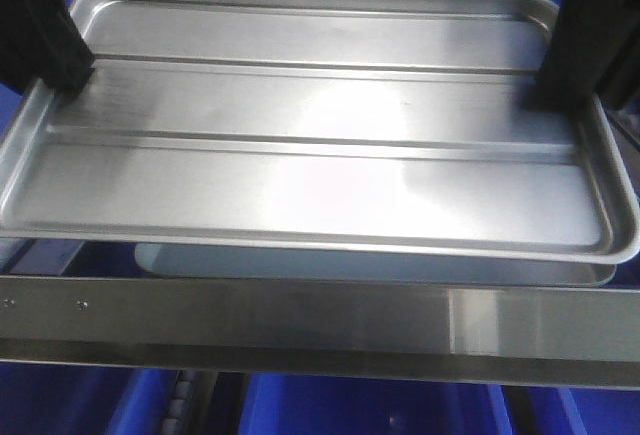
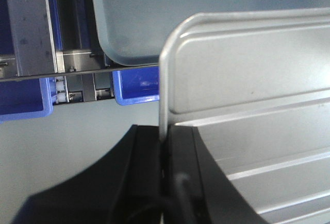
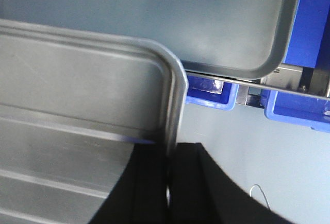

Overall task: Grab silver tray and stack on right shelf
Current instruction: 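Lower the silver tray with both grippers into the grey-blue tray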

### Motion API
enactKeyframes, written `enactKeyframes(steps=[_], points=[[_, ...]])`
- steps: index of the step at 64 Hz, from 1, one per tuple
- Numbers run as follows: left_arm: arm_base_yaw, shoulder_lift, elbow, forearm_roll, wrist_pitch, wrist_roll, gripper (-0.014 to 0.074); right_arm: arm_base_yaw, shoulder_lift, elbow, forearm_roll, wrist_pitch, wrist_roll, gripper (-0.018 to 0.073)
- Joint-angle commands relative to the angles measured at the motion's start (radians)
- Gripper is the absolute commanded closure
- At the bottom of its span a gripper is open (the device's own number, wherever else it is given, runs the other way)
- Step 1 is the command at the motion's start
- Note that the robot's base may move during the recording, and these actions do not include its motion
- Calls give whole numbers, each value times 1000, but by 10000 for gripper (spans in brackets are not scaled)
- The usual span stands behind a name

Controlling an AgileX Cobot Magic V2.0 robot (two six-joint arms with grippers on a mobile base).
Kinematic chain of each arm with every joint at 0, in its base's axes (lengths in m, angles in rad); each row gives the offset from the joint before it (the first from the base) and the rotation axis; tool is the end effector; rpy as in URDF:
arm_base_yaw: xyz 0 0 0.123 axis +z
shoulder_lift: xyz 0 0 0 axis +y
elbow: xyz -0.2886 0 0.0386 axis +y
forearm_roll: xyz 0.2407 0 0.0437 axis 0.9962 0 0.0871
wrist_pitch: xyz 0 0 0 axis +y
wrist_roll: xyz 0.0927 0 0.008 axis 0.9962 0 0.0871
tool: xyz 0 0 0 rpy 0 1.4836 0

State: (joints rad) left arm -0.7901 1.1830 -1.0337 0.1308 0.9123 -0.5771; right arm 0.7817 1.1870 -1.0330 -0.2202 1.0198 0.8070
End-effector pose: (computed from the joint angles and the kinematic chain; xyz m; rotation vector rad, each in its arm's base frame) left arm 0.1640 -0.1519 0.3358 0.3357 2.5546 -0.3720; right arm 0.1652 0.1396 0.3308 -0.0580 2.6396 0.2643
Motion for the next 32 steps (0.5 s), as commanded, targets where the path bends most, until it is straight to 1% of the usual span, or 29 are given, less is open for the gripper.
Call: enactKeyframes(steps=[1,23,32], points=[[-7,-28,-35,19,-30,1,689,-3,-24,-33,-34,-22,-18,503],[-7,-28,-35,21,-36,1,689,-3,-24,-34,-46,-107,-19,503],[-7,-25,-47,29,-81,1,689,-3,-24,-45,-71,-117,-39,503]])
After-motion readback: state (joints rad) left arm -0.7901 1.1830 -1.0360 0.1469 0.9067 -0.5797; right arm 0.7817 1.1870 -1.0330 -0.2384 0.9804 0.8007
